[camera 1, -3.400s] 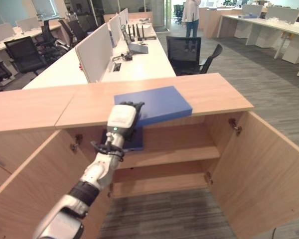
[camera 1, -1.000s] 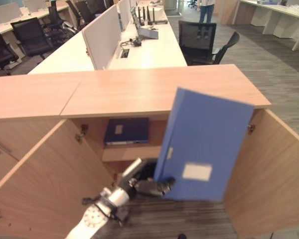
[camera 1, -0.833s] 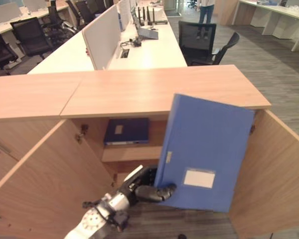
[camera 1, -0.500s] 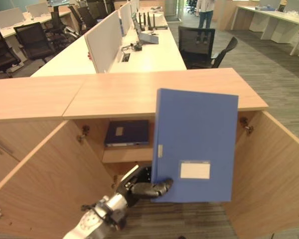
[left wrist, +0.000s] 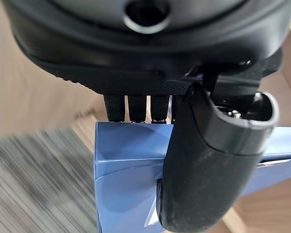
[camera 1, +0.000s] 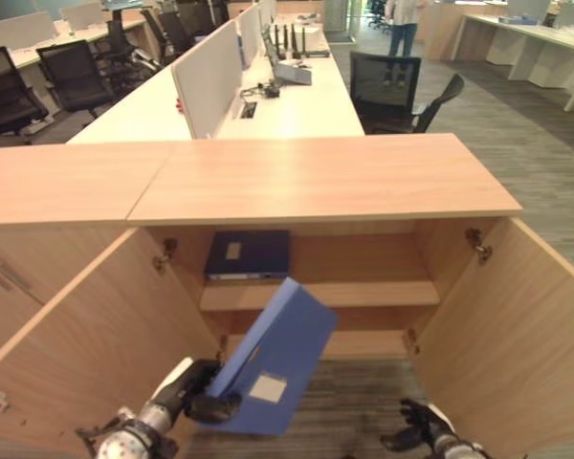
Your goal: Put the empty folder in the office cabinet
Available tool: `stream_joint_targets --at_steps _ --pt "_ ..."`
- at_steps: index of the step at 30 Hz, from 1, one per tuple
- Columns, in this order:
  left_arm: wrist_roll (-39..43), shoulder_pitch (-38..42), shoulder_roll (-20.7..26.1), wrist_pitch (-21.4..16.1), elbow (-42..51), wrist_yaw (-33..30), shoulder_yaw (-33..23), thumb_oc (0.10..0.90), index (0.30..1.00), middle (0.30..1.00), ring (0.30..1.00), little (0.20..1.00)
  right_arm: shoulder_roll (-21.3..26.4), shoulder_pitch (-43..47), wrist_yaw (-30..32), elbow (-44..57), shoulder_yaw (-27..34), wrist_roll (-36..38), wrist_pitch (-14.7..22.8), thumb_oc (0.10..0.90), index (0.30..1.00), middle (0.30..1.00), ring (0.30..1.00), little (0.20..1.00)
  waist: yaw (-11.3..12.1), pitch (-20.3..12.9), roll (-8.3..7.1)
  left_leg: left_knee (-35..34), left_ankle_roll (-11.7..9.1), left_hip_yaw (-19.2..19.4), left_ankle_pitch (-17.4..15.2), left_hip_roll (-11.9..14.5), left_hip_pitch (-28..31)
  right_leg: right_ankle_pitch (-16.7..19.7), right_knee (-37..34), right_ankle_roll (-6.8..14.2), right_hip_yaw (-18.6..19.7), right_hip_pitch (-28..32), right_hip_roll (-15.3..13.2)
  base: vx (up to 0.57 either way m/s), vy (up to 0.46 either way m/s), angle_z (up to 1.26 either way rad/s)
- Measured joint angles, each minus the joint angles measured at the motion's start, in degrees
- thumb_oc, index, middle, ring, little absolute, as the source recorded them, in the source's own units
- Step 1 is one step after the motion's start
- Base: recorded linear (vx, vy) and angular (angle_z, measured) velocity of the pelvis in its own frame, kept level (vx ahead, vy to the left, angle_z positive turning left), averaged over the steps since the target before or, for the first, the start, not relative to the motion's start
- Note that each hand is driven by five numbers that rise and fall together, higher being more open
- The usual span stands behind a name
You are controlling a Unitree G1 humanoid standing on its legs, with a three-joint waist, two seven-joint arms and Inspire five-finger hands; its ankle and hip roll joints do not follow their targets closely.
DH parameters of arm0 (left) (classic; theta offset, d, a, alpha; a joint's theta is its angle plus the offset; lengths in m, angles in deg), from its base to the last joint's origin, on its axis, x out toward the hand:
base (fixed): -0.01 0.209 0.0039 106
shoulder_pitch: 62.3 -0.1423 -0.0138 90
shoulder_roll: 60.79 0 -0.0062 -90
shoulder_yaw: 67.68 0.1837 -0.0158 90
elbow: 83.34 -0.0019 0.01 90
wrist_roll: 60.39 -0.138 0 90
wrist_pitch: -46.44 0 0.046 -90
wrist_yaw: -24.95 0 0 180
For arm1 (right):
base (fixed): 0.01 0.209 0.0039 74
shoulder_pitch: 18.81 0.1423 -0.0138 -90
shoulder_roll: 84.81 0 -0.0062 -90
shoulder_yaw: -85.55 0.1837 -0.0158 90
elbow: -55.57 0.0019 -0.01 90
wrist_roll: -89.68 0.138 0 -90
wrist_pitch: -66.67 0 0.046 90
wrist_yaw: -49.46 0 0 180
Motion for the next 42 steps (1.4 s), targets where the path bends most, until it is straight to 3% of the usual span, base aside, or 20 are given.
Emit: stream_joint_targets --at_steps 6,11,12,13,15,16,18,23,27,33,36,42 --pt "-11.6 0.2 -0.5 -0.5 0.0 -2.6 -2.7 0.4 0.3 0.3 0.3 0.3 1.0 0.1 -1.5 5.9 0.0 -2.8 -0.8 0.8 0.9 0.9 0.9 0.9 -0.2 -0.1 -0.12 0.0 0.0 -0.1 0.0 -0.1 -0.1 0.0 0.0 0.0 0.0 0.0 -0.1 0.0 0.0 0.01" --pt "-22.6 2.4 -0.5 -1.5 0.0 -5.8 -3.4 0.4 0.3 0.3 0.3 0.3 4.9 -0.9 -1.5 14.9 -0.1 -8.0 -1.6 0.8 0.9 0.9 0.9 0.9 -0.3 -0.1 -0.09 0.0 0.1 0.1 0.0 -0.1 -0.1 0.0 0.0 0.0 0.1 -0.1 -0.1 0.0 -0.001 -0.01" --pt "-23.7 2.8 -0.4 -1.9 0.0 -6.1 -3.4 0.4 0.3 0.3 0.3 0.3 6.5 -0.9 -1.7 17.9 -0.9 -9.6 -2.1 0.8 0.9 0.9 0.9 0.9 -0.3 -0.1 -0.04 0.0 0.1 0.1 0.1 -0.1 -0.2 0.0 0.0 0.0 0.1 -0.2 -0.1 0.0 0.0 0.0" --pt "-29.6 4.3 -0.3 -3.0 0.0 -6.1 -3.2 0.4 0.3 0.3 0.3 0.3 13.0 -1.3 -2.1 30.7 -2.0 -16.3 -2.0 0.8 0.9 0.9 0.9 0.9 -0.5 -0.1 0.16 0.0 0.1 0.2 0.1 -0.1 -0.2 0.0 0.0 0.1 0.1 -0.2 -0.1 0.0 -0.004 -0.03" --pt "-32.2 5.9 -0.3 -4.1 -1.2 -6.5 -2.2 0.4 0.3 0.3 0.3 0.3 17.5 -1.2 -2.6 39.2 -2.2 -22.2 -1.8 0.8 0.9 0.9 0.9 0.9 -1.0 -0.1 0.27 0.0 0.1 0.2 0.1 -0.1 -0.2 0.0 0.0 0.1 0.2 -0.3 -0.1 0.0 0.0 0.0" --pt "-34.7 7.7 0.1 -4.4 -2.8 -7.0 -0.2 0.4 0.3 0.3 0.3 0.3 20.9 -0.1 -2.5 45.7 -2.0 -26.5 1.7 0.8 0.9 0.9 0.9 0.9 -0.9 -0.2 0.34 0.0 0.1 0.3 0.1 -0.1 -0.1 0.0 0.0 0.1 0.2 -0.3 0.0 0.0 0.0 0.0" --pt "-36.6 8.1 0.1 -4.7 -3.3 -7.0 0.7 0.4 0.3 0.3 0.3 0.3 20.8 2.7 -2.6 48.2 -2.0 -30.0 4.2 0.8 0.9 0.9 0.9 0.9 -1.6 -0.3 -0.09 0.0 0.1 0.3 0.1 0.0 -0.1 0.0 0.0 0.0 0.3 -0.3 0.1 0.0 -0.005 -0.02" --pt "-40.7 10.5 0.0 -6.6 -3.3 -6.7 6.9 0.4 0.3 0.3 0.3 0.3 22.6 10.4 -6.1 50.1 -10.4 -35.3 7.9 0.8 0.9 0.9 0.9 0.9 -1.2 -0.3 -0.28 0.0 0.1 0.6 0.1 0.0 -0.2 0.0 0.0 0.0 0.6 -0.5 0.1 0.0 -0.007 -0.02" --pt "-41.1 12.3 0.0 -7.3 -3.4 -5.7 9.4 0.4 0.3 0.3 0.3 0.3 22.6 13.0 -8.9 49.0 -17.6 -37.8 8.0 0.8 0.9 0.9 0.9 0.9 -0.6 -0.2 -0.33 0.0 0.1 0.6 0.1 0.0 -0.3 0.0 0.0 0.0 0.7 -0.6 0.2 0.0 0.0 0.0" --pt "-41.6 14.1 -0.1 -7.4 -5.3 -5.4 12.4 0.4 0.3 0.3 0.3 0.3 21.3 16.0 -11.0 49.1 -19.6 -37.9 8.2 0.8 0.9 0.9 0.9 0.9 -0.5 -0.2 -0.62 0.0 0.1 0.6 0.1 0.0 -0.4 0.0 0.0 0.0 0.7 -0.7 0.1 0.0 0.0 0.0" --pt "-41.6 16.3 -0.7 -6.9 -9.4 -4.7 15.1 0.4 0.3 0.3 0.3 0.3 18.7 19.0 -11.3 48.1 -21.9 -35.6 7.8 0.8 0.9 0.9 0.9 0.9 -0.7 -0.2 -0.99 0.0 0.1 0.8 0.1 0.1 -0.4 0.1 0.0 0.0 0.8 -0.7 0.2 0.0 -0.002 -0.02" --pt "-41.8 18.4 -1.6 -5.8 -9.1 -4.3 15.7 0.4 0.3 0.3 0.3 0.3 14.1 21.8 -15.0 43.2 -26.6 -34.0 6.4 0.8 0.9 0.9 0.9 0.9 -0.2 -0.2 -1.68 0.0 0.1 0.8 0.1 0.0 -0.4 0.1 0.0 -0.1 0.9 -0.8 0.2 0.0 -0.004 0.0"
